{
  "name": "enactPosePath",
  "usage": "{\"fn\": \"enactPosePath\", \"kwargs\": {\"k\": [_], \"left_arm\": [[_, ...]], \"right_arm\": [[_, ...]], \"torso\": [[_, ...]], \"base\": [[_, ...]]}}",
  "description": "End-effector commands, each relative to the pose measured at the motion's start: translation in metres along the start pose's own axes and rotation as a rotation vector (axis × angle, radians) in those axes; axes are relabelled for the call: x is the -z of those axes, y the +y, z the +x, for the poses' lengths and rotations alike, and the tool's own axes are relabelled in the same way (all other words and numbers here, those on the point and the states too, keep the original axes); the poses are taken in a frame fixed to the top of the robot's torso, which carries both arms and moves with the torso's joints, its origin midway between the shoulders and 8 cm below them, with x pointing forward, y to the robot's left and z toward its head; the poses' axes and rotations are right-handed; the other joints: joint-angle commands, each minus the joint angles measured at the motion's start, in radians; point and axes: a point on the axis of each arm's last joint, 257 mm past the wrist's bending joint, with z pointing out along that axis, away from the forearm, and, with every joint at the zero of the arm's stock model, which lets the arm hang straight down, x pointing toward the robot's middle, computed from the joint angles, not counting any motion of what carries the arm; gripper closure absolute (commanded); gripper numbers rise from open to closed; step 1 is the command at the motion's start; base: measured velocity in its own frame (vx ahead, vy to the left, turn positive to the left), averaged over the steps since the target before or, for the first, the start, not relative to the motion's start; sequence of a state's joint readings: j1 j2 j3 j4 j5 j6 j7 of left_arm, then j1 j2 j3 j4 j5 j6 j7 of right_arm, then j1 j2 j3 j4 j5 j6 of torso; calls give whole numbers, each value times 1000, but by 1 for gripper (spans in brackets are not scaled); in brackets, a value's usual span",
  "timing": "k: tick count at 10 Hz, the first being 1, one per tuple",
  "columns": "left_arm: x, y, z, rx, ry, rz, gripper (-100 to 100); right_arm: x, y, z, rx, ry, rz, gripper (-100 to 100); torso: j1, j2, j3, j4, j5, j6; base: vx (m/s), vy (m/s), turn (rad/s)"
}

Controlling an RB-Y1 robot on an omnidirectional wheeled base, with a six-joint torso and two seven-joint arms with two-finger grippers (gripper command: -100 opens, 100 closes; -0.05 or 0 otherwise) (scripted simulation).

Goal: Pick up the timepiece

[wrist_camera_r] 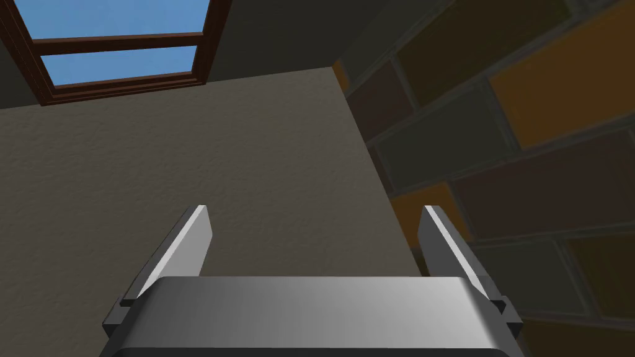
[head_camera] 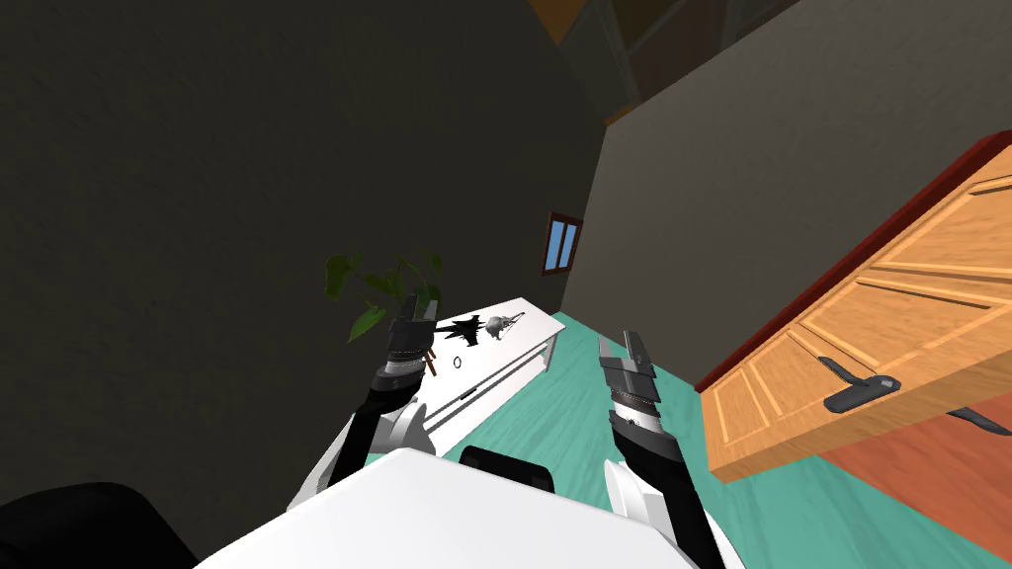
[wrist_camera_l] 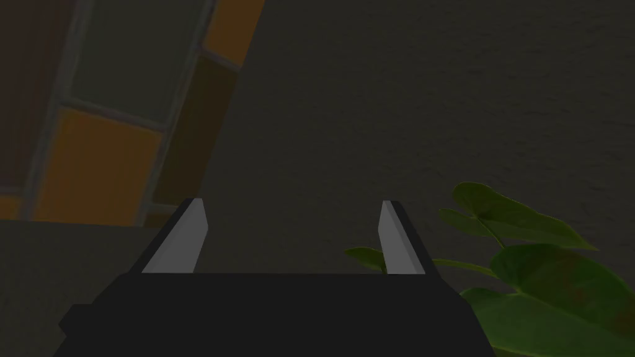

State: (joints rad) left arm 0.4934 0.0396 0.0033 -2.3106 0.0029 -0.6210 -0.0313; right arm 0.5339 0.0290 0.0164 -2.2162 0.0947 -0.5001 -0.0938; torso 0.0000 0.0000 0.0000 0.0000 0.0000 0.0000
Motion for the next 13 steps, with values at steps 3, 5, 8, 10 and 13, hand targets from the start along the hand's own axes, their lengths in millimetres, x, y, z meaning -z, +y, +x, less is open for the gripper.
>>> {"fn": "enactPosePath", "kwargs": {"k": [3, 5, 8, 10, 13], "left_arm": [[8, 49, 8, -45, 76, -109, -100], [11, 65, 10, -59, 96, -145, -100], [21, 102, 12, -90, 137, -227, -100], [26, 121, 12, -107, 158, -271, -100], [42, 165, 10, -145, 199, -373, -100]], "right_arm": [[0, 0, 0, 0, 0, 0, 0], [0, 0, 0, 0, 0, 0, 0], [0, 0, 0, 0, 0, 0, 0], [0, 0, 0, 0, 0, 0, 0], [0, 0, 0, 0, 0, 0, 0]], "torso": [[1, 4, 2, 1, 0, 0], [1, 4, 2, 1, 0, 0], [0, 2, 1, 0, 0, 0], [0, 2, 1, 1, 0, 0], [0, 2, 1, 0, 0, 0]], "base": [[-58, 4, -69], [-54, 9, -40], [-31, -1, -38], [-36, 1, -60], [-32, -5, -63]]}}
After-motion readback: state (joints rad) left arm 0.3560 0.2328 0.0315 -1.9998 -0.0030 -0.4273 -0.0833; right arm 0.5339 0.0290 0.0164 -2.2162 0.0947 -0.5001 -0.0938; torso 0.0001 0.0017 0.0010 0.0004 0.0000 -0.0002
